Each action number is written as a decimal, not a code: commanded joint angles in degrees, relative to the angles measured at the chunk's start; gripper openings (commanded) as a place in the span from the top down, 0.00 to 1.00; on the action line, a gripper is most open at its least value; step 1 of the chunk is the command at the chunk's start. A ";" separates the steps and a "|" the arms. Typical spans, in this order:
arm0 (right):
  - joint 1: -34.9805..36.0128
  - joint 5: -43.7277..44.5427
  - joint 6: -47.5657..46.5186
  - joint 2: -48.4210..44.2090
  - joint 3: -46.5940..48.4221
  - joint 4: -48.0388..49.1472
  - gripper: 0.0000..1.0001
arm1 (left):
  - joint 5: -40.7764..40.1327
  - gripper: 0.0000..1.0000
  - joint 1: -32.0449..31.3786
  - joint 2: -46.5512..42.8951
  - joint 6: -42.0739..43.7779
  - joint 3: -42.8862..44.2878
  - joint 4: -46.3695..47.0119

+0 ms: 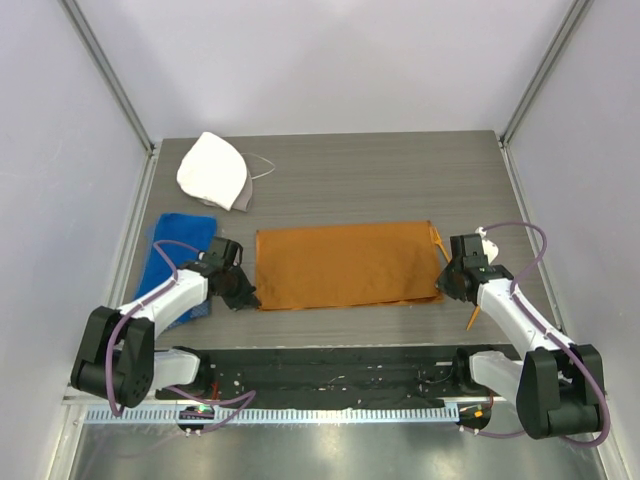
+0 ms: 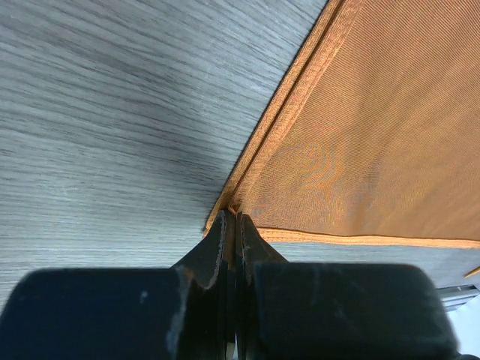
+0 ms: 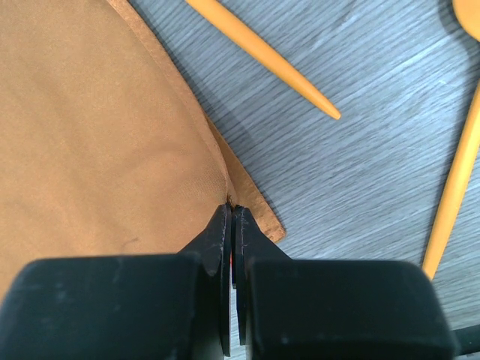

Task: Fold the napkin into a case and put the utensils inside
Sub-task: Fold and flatten the napkin at the center of the board, then pick up the rectangle-folded napkin from the center of the board, then fold the rectangle-folded napkin at the center of the board.

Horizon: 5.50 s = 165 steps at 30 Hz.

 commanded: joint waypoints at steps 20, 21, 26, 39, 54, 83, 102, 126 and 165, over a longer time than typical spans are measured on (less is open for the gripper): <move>-0.22 1.05 4.57 -5.53 -3.13 0.01 0.91 | -6.54 1.00 -0.32 -3.01 -1.22 -0.50 -1.22; -0.22 1.05 4.57 -5.71 -3.30 -0.16 0.87 | -6.45 1.00 -0.32 -3.10 -1.22 -0.67 -1.04; -0.23 1.75 6.06 -9.74 -3.13 -2.62 0.74 | -6.54 0.97 -0.23 -5.82 -1.22 -0.94 -1.21; -0.22 -5.19 2.02 -8.18 -0.93 0.63 0.51 | -4.87 0.65 -0.23 -12.77 -2.10 3.01 -2.11; -0.14 -1.59 7.12 -13.18 -7.79 1.78 0.68 | -10.66 0.81 -0.32 -5.55 -0.69 -1.12 1.08; 0.30 -8.44 -15.73 13.54 9.09 10.99 0.27 | -3.73 0.81 -0.32 8.42 1.95 10.49 13.02; 4.34 -1.85 -16.87 23.65 11.20 10.65 0.35 | -3.72 0.79 -0.41 3.84 0.10 9.43 12.76; 4.70 -5.02 -19.86 26.47 14.63 10.91 0.98 | 0.58 0.78 -0.32 2.44 -1.31 9.61 13.46; 29.92 -0.62 -14.77 19.43 33.87 7.31 0.99 | -3.55 0.80 -1.81 12.10 -0.16 13.65 13.63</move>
